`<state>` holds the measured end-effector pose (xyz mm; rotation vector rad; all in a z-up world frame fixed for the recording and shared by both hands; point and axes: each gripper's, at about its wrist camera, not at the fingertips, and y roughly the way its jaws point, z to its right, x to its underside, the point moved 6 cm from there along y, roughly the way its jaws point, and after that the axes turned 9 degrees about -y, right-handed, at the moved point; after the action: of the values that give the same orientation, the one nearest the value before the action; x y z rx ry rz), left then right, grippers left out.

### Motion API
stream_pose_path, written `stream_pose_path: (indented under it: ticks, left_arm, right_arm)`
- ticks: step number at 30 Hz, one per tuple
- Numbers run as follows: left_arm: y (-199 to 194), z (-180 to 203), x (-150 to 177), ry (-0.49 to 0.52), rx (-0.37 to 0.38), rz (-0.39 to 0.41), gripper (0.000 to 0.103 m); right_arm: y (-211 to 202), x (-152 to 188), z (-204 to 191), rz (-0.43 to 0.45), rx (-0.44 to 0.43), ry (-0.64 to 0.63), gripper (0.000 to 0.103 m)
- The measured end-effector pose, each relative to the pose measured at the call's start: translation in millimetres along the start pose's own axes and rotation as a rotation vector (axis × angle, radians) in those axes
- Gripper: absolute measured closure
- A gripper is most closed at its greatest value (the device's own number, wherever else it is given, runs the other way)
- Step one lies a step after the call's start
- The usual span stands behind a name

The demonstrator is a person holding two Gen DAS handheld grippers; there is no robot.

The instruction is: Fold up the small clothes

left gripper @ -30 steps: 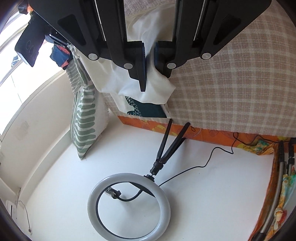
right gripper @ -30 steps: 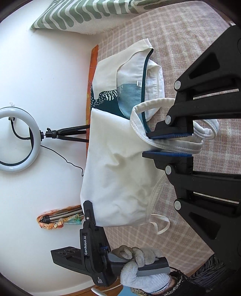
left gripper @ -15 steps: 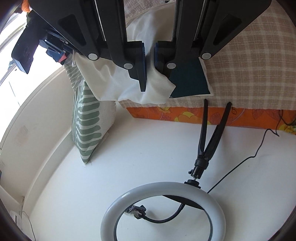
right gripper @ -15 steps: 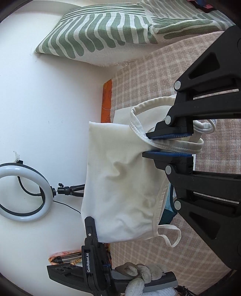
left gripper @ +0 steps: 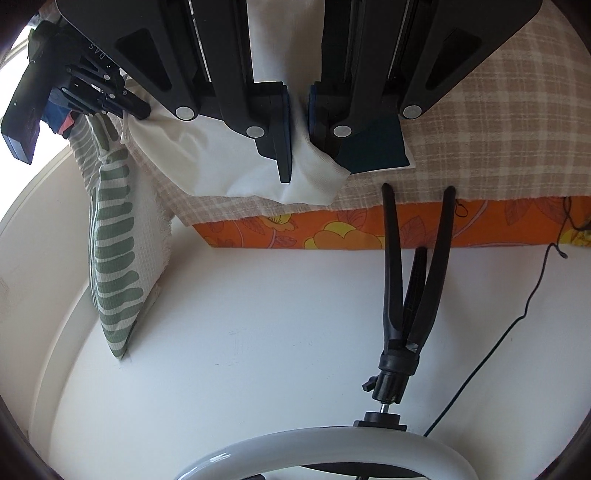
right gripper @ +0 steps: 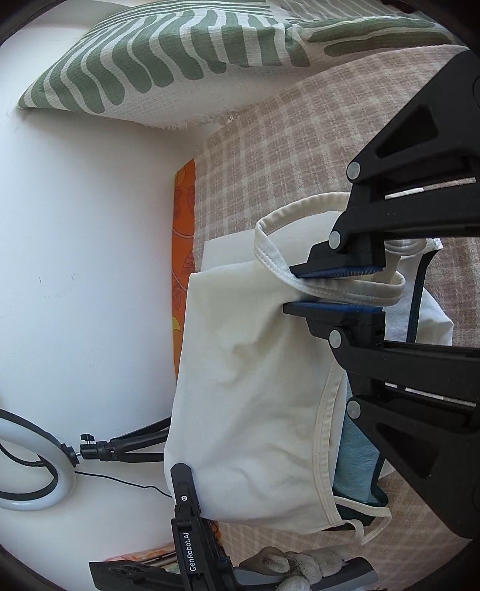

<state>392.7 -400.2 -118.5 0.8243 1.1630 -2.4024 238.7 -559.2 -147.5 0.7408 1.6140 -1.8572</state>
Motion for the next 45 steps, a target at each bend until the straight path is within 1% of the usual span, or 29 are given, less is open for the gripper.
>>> stream_pose_path:
  ticks: [1,2,3,4,5,6,7,8,9,10,15,20,26,30,38,41,44,45]
  left_arm:
    - [1.4,-1.2,-0.4,0.006,-0.019,-0.002,0.095]
    - [2.5,-3.2,-1.4,0.01,-0.052,-0.001,0.091]
    - [2.7,-5.2,-2.6,0.01,-0.08,0.004,0.088]
    - [2.9,-7.8,-4.0,0.006,-0.092,0.003,0.087]
    - [0.9,-8.8,-4.7,0.0,-0.084,0.003,0.085]
    - [-1.1,-10.1,-4.9,-0.003,-0.076,0.004,0.078]
    - [-3.6,-10.8,-4.9,0.001,-0.079,0.005,0.072]
    - [-7.0,-11.2,-4.8,0.006,-0.082,0.008,0.057]
    - [-9.8,-11.8,-4.7,0.014,-0.083,0.014,0.049]
    - [-12.6,-12.4,-4.3,0.019,-0.083,0.016,0.047]
    - [-24.9,-15.7,-0.4,0.014,-0.082,-0.005,0.046]
    - [-45.4,-14.5,5.7,0.023,-0.076,-0.008,0.046]
    - [-83.7,-11.3,10.5,0.052,-0.07,0.013,0.045]
    - [-113.4,-12.0,13.1,0.069,-0.064,0.037,0.043]
    - [-170.8,-15.6,26.3,0.099,-0.061,0.075,0.039]
    - [-191.1,-18.3,33.4,0.113,-0.062,0.093,0.035]
    - [-210.1,-22.4,42.1,0.13,-0.066,0.112,0.026]
    - [-216.3,-24.2,45.3,0.135,-0.069,0.119,0.025]
  right_arm:
    - [0.9,1.2,1.7,-0.005,0.002,0.012,0.09]
    - [1.6,1.7,3.4,-0.009,0.004,0.022,0.09]
    - [2.1,2.7,5.3,-0.017,-0.003,0.035,0.083]
    - [2.5,3.2,7.6,-0.026,-0.006,0.052,0.078]
    - [1.3,3.4,10.0,-0.023,-0.009,0.07,0.066]
    - [-0.8,3.1,12.2,-0.015,-0.014,0.086,0.055]
    - [-1.7,2.6,15.8,-0.007,-0.02,0.102,0.051]
    - [-4.4,2.4,17.6,0.001,-0.029,0.121,0.045]
    - [-7.1,2.1,18.8,0.006,-0.039,0.137,0.044]
    - [-9.5,2.0,19.6,0.009,-0.039,0.148,0.044]
    - [-23.4,1.5,15.4,0.02,-0.031,0.16,0.043]
    - [-46.9,-0.4,5.0,0.042,-0.027,0.159,0.043]
    - [-84.1,-8.4,-11.6,0.082,-0.019,0.156,0.043]
    - [-111.0,-13.4,-24.7,0.11,-0.012,0.155,0.043]
    - [-161.0,-18.7,-61.0,0.161,0.004,0.126,0.043]
    - [-174.6,-15.1,-74.7,0.172,0.01,0.124,0.042]
    - [-187.5,-9.4,-89.7,0.19,0.018,0.113,0.035]
    - [-191.3,-7.2,-94.0,0.196,0.025,0.107,0.035]
